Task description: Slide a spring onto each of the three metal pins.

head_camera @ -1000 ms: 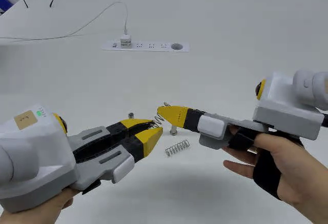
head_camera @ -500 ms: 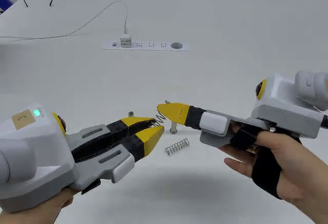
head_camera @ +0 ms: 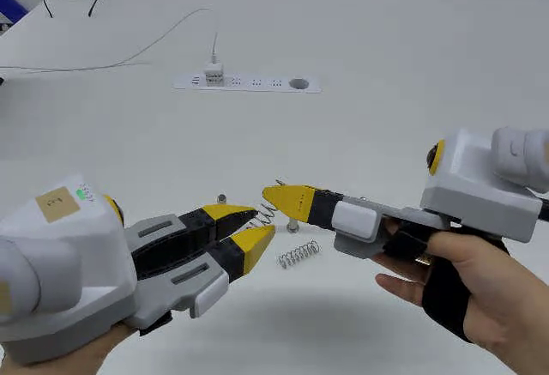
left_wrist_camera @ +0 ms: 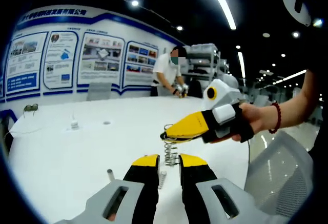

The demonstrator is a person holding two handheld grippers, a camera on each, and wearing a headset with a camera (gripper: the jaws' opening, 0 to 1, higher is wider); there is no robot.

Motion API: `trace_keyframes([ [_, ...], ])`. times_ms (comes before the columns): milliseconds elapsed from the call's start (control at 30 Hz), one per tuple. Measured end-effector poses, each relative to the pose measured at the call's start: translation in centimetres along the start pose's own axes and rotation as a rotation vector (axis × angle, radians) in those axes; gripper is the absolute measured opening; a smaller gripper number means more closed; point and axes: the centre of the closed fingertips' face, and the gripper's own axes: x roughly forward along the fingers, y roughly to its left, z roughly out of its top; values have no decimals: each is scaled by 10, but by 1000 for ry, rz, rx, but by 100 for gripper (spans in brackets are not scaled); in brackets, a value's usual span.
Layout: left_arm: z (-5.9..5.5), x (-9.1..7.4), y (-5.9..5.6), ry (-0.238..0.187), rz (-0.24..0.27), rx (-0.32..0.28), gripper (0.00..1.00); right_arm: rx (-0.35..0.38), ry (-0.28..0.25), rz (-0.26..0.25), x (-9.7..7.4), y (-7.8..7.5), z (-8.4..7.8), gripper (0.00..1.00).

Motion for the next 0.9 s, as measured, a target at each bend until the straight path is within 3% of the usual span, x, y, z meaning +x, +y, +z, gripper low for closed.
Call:
trace_keyframes([
  [100,-3,-2,4,12,13,6,18,-16,0,-8,1,-1,2,11],
  [400,-27,-11,17,127,101,98,32,-164,7,-76,8,-13,10,11],
  [467,-34,-14,19,160,117,141,36,-203,13,-87,10,-15,11,11],
  [633,-39,-17,20,163,136,116,40,-328,46,-117,20,-19,12,11],
  [800,-41,-17,23,159,157,94,50,-403,76,-142,32,-26,10,11],
  [900,-42,-17,25,161,163,88,53,-411,83,-160,41,-30,10,11],
])
